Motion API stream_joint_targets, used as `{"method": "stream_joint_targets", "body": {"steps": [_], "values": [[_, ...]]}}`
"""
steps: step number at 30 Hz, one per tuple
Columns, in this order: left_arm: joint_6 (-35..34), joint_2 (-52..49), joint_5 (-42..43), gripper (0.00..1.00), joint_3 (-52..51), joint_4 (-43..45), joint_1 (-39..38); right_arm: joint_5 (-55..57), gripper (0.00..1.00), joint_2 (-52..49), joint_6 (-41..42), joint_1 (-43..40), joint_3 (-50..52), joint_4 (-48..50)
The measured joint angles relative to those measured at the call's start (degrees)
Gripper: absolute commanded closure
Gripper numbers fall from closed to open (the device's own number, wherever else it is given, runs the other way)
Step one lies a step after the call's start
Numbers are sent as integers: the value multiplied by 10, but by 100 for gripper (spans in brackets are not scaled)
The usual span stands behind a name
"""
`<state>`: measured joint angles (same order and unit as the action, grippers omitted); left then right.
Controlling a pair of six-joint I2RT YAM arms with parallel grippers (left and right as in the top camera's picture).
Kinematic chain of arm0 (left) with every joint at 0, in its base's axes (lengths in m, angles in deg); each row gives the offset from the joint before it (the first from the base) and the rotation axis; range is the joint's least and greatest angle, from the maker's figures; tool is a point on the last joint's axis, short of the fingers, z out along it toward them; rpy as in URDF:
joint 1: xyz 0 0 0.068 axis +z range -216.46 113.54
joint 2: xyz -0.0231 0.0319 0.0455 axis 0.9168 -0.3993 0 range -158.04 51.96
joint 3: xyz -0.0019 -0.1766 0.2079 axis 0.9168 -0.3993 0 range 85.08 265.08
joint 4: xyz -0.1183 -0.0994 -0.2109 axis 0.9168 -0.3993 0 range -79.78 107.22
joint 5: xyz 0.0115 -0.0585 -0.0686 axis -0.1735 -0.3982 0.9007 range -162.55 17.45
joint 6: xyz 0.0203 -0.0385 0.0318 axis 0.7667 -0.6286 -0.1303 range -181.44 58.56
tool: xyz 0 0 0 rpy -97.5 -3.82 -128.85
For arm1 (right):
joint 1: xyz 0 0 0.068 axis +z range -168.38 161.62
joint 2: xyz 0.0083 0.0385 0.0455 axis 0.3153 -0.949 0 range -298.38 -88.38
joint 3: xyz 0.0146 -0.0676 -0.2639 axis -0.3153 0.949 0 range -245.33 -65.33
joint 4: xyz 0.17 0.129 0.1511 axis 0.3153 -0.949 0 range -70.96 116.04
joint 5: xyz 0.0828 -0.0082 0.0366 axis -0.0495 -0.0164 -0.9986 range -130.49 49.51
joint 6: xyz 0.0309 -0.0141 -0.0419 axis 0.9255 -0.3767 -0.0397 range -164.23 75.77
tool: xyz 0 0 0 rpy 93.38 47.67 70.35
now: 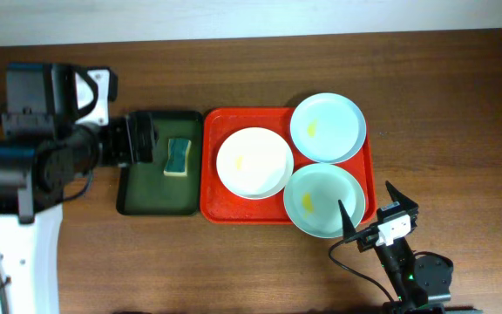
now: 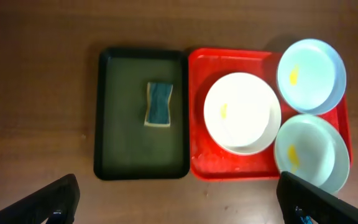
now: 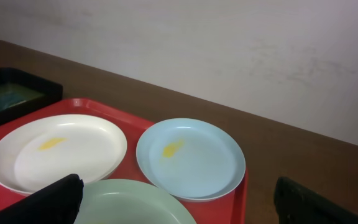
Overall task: Clean dirty plates on tray and stack at the side
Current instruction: 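Move the left gripper over the sponge in the green tray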
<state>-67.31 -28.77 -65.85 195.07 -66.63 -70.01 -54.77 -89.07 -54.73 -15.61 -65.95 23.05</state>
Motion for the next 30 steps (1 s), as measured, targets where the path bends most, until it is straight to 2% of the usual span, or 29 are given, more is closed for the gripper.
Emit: {"method": "stream_joint_targets", "body": {"steps": [1, 3, 4, 5, 6, 11, 15, 16, 20, 22, 30], "values": [[0, -6, 0, 13, 2, 3, 0, 0, 1, 0, 0, 0, 0, 0], [-4, -16, -2, 62, 2, 11, 0, 0, 1, 0, 0, 0, 0, 0], [-2, -20, -10, 79, 2, 16, 0, 0, 2, 0, 0, 0, 0, 0], [-4, -23, -20, 96, 2, 22, 0, 0, 2, 0, 0, 0, 0, 0], [-4, -26, -30, 100, 2, 25, 0, 0, 1, 0, 0, 0, 0, 0], [-4, -51, -54, 100, 2, 49, 0, 0, 2, 0, 0, 0, 0, 0], [-4, -110, -59, 100, 2, 53, 0, 0, 2, 0, 0, 0, 0, 0], [-4, -128, -59, 93, 2, 53, 0, 0, 2, 0, 0, 0, 0, 0], [-6, -187, -62, 85, 2, 75, 0, 0, 2, 0, 0, 0, 0, 0], [-7, -218, -65, 76, 2, 93, 0, 0, 2, 0, 0, 0, 0, 0], [-7, -275, -74, 76, 2, 148, 21, 0, 2, 0, 0, 0, 0, 0]]}}
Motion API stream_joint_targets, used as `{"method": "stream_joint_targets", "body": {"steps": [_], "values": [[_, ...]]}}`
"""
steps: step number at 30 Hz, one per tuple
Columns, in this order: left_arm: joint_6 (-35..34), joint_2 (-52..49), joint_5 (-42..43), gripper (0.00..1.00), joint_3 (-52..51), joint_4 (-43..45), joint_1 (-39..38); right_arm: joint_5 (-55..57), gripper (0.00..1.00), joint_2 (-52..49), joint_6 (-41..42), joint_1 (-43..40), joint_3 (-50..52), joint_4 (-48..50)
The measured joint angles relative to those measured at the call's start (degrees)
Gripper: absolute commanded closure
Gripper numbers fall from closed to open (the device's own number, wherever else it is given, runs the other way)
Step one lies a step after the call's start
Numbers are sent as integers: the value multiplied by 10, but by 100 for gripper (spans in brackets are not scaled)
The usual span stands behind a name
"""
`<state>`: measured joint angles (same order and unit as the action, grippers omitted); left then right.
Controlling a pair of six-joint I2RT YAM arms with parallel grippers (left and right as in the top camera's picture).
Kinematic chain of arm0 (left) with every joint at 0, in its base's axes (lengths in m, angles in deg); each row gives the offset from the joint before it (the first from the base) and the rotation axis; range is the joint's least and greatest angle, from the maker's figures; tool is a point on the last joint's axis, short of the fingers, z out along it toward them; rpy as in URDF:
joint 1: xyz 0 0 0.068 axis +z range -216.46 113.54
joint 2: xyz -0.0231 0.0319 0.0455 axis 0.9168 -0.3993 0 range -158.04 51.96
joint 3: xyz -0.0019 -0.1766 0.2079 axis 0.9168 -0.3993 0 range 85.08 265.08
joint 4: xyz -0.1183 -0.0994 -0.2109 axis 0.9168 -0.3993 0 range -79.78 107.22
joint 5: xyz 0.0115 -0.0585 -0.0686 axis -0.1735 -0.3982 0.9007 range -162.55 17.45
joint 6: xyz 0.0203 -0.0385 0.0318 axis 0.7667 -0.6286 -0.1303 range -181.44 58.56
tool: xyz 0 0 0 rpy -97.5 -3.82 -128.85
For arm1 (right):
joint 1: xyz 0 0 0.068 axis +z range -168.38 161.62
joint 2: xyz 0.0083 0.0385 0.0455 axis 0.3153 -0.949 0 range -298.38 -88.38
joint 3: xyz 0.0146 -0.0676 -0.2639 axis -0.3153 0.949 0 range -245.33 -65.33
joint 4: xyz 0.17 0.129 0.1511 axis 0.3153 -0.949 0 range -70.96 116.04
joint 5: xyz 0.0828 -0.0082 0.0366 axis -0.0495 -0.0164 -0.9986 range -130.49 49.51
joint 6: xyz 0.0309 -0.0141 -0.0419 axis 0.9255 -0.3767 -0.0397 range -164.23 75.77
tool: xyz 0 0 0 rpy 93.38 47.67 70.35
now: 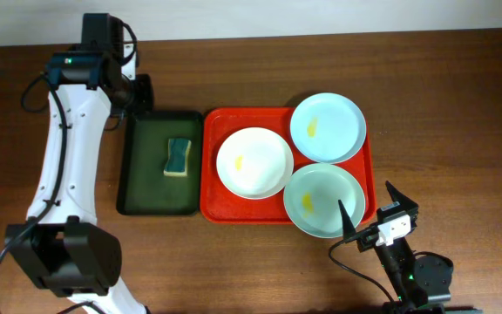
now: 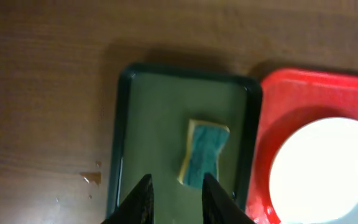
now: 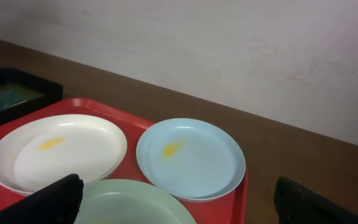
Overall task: Clean dirty plates on tray and stack at the side
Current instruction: 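Move the left gripper over the sponge in the green tray, then lower the left gripper and grasp the green-yellow sponge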
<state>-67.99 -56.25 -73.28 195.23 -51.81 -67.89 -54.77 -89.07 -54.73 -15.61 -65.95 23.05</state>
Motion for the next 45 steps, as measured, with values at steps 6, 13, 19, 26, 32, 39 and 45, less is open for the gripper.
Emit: {"method": "stream_joint_targets", "body": {"steps": [6, 13, 19, 26, 32, 39, 45], "values": [[1, -7, -2, 78, 0, 14, 4, 0, 2, 0, 0, 0, 0, 0], [29, -76, 9, 76, 0, -4, -8, 0, 2, 0, 0, 0, 0, 0], [69, -122, 70, 75, -2, -40, -13, 0, 1, 0, 0, 0, 0, 0], [76, -132, 87, 71, -52, -8, -27, 0, 1, 0, 0, 0, 0, 0], [77, -133, 84, 69, -130, 60, -56, 0, 2, 0, 0, 0, 0, 0], [65, -133, 38, 67, -140, 71, -56, 0, 2, 0, 0, 0, 0, 0], [63, -133, 29, 67, -191, 121, -56, 0, 2, 0, 0, 0, 0, 0]]}}
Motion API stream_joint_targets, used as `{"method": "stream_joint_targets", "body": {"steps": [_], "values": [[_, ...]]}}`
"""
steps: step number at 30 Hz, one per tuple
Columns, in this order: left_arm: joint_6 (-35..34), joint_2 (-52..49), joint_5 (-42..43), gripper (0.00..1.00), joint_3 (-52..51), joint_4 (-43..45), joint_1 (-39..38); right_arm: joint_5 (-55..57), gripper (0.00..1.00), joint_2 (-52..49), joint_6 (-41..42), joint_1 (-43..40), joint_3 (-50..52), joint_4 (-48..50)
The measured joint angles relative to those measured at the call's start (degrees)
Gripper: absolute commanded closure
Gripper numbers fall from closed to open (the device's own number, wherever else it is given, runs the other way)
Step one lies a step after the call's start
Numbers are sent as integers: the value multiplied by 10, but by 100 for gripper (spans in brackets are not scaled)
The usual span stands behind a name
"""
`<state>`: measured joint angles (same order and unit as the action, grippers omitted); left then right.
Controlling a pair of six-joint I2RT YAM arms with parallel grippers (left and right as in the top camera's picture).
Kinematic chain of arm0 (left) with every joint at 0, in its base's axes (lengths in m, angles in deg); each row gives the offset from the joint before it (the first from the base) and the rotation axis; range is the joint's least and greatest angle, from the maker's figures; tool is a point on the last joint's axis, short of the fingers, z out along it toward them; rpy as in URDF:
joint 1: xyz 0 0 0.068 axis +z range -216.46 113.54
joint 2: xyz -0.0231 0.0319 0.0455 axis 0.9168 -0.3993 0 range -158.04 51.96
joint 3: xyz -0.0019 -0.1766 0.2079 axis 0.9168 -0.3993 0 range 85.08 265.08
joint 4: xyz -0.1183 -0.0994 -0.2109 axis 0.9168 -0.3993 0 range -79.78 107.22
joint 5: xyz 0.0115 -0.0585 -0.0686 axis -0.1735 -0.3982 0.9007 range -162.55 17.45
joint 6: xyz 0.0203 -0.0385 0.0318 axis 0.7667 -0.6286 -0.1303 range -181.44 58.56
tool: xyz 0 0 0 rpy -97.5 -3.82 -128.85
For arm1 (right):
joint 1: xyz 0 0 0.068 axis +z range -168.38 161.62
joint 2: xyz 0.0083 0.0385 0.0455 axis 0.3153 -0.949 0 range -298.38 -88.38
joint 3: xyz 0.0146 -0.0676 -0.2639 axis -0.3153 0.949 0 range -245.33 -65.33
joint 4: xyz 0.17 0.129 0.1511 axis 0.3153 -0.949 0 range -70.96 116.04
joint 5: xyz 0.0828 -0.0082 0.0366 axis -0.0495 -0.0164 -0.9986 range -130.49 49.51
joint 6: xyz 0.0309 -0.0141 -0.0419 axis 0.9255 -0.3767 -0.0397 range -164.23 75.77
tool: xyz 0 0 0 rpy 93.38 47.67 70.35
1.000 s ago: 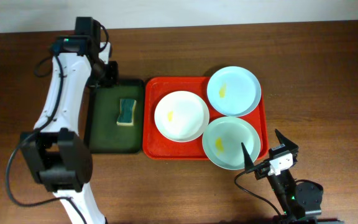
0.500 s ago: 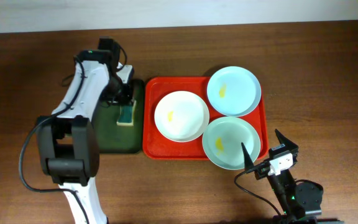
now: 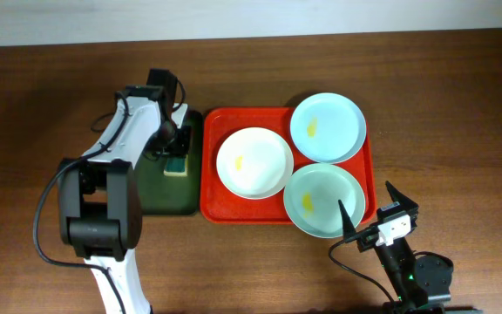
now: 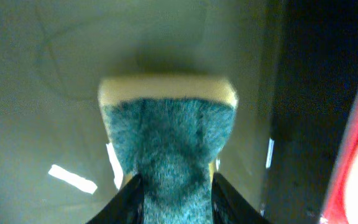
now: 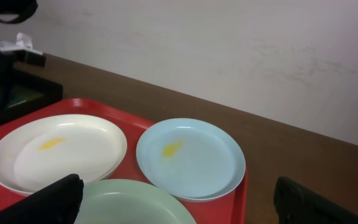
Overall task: Clean dirty plates on tray and stack at the side
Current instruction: 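Lower the left gripper and grasp the green-yellow sponge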
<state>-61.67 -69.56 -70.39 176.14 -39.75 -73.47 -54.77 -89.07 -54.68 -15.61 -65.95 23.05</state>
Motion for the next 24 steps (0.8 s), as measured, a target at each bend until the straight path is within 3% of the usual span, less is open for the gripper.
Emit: {"method": "stream_joint_targets", "body": {"steps": [3, 10, 12, 20, 24], "values": [[-1, 0, -3, 83, -25, 31, 0, 0, 2, 0, 0, 0, 0, 0], [-4, 0, -7, 80, -29, 37, 0, 0, 1, 0, 0, 0, 0, 0], [-4, 0, -7, 100, -29, 37, 0, 0, 2, 0, 0, 0, 0, 0], [-7, 5, -7, 100, -26, 19, 0, 0, 1, 0, 0, 0, 0, 0], [-16, 71, -14, 100, -26, 20, 0, 0, 2, 0, 0, 0, 0, 0]]}}
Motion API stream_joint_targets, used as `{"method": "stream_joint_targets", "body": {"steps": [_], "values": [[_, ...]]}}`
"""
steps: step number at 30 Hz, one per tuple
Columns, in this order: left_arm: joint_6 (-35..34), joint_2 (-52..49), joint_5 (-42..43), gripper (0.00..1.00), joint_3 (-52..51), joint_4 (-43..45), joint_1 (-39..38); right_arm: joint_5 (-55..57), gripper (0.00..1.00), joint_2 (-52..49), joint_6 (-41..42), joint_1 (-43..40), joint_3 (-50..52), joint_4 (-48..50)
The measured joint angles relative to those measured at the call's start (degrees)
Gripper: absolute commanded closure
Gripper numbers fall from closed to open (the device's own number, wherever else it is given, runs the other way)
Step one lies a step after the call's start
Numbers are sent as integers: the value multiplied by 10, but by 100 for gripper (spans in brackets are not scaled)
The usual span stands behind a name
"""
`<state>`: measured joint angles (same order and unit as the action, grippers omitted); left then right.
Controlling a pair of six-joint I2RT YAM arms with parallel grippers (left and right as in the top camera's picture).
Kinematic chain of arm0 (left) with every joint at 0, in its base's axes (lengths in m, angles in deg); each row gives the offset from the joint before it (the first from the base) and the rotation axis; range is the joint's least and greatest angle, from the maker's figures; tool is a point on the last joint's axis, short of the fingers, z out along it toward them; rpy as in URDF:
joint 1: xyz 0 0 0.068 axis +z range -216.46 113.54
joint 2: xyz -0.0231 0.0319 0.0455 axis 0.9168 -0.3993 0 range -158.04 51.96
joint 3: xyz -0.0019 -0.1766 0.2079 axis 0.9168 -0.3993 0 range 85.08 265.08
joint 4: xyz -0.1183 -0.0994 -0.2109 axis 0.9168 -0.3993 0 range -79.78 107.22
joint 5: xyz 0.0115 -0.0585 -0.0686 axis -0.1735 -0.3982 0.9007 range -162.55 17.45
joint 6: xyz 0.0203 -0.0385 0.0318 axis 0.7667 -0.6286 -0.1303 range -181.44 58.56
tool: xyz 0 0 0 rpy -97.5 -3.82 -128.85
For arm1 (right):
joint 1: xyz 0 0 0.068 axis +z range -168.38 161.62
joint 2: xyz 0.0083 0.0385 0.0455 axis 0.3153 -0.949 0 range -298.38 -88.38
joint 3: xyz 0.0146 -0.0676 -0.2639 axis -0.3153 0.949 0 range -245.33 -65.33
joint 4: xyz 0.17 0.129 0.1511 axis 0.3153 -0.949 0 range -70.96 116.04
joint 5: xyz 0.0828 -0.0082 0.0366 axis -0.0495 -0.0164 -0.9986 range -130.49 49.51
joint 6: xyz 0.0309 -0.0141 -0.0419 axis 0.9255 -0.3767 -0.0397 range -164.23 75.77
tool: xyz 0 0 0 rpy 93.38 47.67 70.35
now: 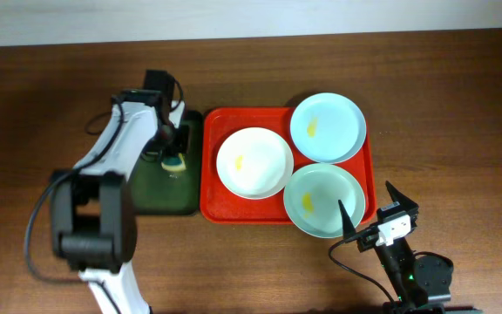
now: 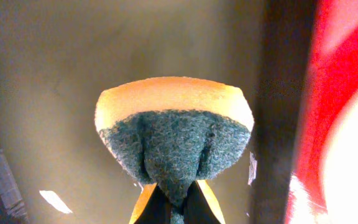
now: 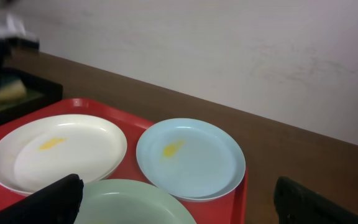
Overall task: Clean dirty plates on tray and stack at the side
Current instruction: 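Lower the left gripper and grasp the green-yellow sponge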
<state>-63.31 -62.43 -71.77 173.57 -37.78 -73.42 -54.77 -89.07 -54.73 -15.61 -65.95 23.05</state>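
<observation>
A red tray [image 1: 213, 207] carries three plates with yellow smears: a white plate [image 1: 254, 162], a light blue plate [image 1: 327, 127] and a pale green plate [image 1: 324, 200]. My left gripper [image 2: 171, 208] is shut on the yellow-and-teal sponge [image 2: 174, 134], pinching its teal side, just above the dark green tray [image 1: 155, 194]. In the overhead view the sponge [image 1: 176, 163] hangs near that tray's right edge. My right gripper [image 3: 176, 199] is open near the table's front, beside the green plate [image 3: 135, 202]. The white plate [image 3: 58, 152] and blue plate [image 3: 190, 157] lie ahead of it.
The wooden table [image 1: 443, 105] stretches to the right of the red tray. A pale wall [image 3: 229, 43] stands behind the table. The dark tray's rim [image 2: 278, 93] and the red tray's edge [image 2: 337, 50] lie just right of the sponge.
My left gripper has shut on the sponge and lifted it a little off the dark green tray. The right arm has not moved.
The left arm began at the far left, open, with the sponge lying in the dark tray. Then it stood over the tray's far end. Then its fingers straddled the sponge, and now they hold it pinched and raised. The plates and right arm stayed put.
</observation>
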Motion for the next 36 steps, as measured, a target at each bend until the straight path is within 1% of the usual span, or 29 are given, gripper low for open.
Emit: {"method": "stream_joint_targets", "body": {"steps": [2, 3, 5, 7, 10, 14, 20, 24, 28, 32, 36], "values": [[-6, 60, -17, 100, 0, 0, 0, 0, 2, 0, 0, 0, 0, 0], [-9, 106, -28, 100, 2, 0, 0, 0, 2, 0, 0, 0, 0, 0], [-10, 154, -35, 100, 6, -2, 0, 0, 2, 0, 0, 0, 0, 0], [-10, 175, -41, 100, 9, -19, 0, 0, 2, 0, 0, 0, 0, 0], [-14, 176, -43, 100, 8, -38, 0, 0, 1, 0, 0, 0, 0, 0], [-25, 175, -59, 100, -16, -30, 0, 0, 2, 0, 0, 0, 0, 0], [-35, 175, -73, 100, -86, 33, 0, 0, 2, 0, 0, 0, 0, 0], [-36, 174, -75, 100, -147, 107, 0, 0, 2, 0, 0, 0, 0, 0], [-36, 174, -75, 100, -187, 146, 0, 0, 2, 0, 0, 0, 0, 0], [-36, 174, -76, 100, -209, 179, 0, 0, 2, 0, 0, 0, 0, 0], [-36, 174, -77, 100, -216, 182, 0, 0, 1, 0, 0, 0, 0, 0]]}}
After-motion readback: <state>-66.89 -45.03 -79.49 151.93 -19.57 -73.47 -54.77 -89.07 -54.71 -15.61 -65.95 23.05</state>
